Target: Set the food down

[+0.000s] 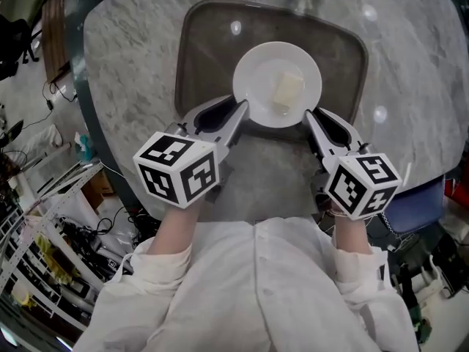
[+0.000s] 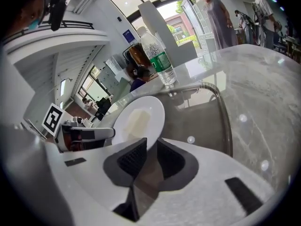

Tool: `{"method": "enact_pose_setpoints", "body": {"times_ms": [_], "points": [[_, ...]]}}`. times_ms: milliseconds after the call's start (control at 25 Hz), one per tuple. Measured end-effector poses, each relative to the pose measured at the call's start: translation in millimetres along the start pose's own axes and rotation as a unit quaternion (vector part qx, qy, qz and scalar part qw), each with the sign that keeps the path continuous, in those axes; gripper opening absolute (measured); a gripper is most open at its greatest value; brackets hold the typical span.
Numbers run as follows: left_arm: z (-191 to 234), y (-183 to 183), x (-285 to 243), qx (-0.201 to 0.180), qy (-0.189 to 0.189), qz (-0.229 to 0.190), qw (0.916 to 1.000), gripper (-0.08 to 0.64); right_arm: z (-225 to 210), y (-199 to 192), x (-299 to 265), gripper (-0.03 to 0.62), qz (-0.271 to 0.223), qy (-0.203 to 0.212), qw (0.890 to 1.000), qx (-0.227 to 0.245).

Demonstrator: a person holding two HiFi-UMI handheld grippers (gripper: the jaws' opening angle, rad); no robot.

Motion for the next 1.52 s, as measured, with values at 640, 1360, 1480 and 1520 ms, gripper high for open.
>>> {"method": "enact_pose_setpoints", "body": {"times_ms": [640,1360,1480,1520], "points": [[3,7,-15,0.009,0.037,0.020,0.9991,0.083,-4,7,-15,0.046,0.016,-0.009,1.000,-0.003],[10,13,-23,-0.013,0.051,0.057,0.9970,0.091,-3,7,-20,0.046,0.016,-0.023,0.999,0.022],[10,11,-21,-0.015,0.053,0.063,0.9965,0.094,-2,6,-15,0.046,0.006,-0.030,0.999,0.024],[10,11,-21,-0.017,0.055,0.063,0.9963,0.095,-2,7,-13,0.046,0.001,-0.033,0.999,0.024]]}}
Point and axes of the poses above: the fingertips, and each gripper's own axes: x backward along the fingers, z to its left, y out of its top, the point moved 10 cm from there along x, backward along the fingers, and after that the axes turned 6 degrees about -y, right-handed, at the moved point
